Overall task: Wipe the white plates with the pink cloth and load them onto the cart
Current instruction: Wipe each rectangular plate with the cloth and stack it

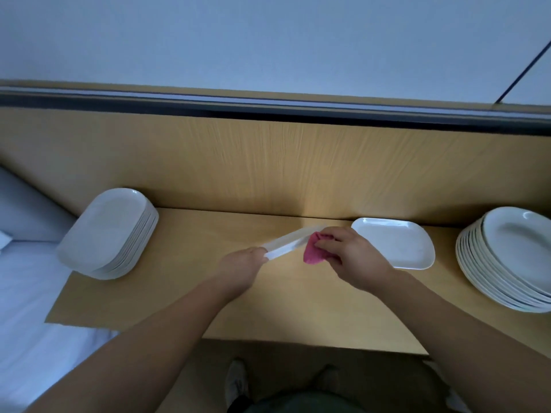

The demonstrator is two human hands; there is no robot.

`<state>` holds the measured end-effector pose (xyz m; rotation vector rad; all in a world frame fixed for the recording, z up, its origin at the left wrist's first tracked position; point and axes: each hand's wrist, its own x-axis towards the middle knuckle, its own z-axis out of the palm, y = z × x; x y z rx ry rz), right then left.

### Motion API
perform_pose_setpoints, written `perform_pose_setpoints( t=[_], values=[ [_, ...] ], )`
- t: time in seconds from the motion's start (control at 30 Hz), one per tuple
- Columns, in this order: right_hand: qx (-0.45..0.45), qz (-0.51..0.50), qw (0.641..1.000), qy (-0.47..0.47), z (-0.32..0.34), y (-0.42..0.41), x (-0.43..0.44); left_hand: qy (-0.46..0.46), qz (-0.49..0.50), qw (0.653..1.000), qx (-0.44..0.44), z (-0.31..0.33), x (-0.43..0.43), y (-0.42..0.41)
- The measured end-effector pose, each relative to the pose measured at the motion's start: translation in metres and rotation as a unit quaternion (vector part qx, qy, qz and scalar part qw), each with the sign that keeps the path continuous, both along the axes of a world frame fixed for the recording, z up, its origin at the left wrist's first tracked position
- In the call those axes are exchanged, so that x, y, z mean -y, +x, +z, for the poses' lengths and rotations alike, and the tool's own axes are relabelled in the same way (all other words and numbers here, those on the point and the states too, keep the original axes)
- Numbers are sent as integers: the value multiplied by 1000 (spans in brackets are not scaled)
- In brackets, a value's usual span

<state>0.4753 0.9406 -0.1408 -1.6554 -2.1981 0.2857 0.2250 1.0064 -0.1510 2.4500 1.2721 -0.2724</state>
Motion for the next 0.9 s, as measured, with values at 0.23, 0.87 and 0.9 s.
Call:
perform_pose_setpoints(
  t=[0.23,0.87,0.9],
  values=[
    [-3,22,997,68,31,-3,-17,19,15,1000,13,45,-2,1],
    [-3,35,997,69,16,-25,-28,-57,186,969,154,29,-17,-16],
    [-3,34,997,64,14,-27,-30,-65,190,967,154,27,-19,-18]
  ],
)
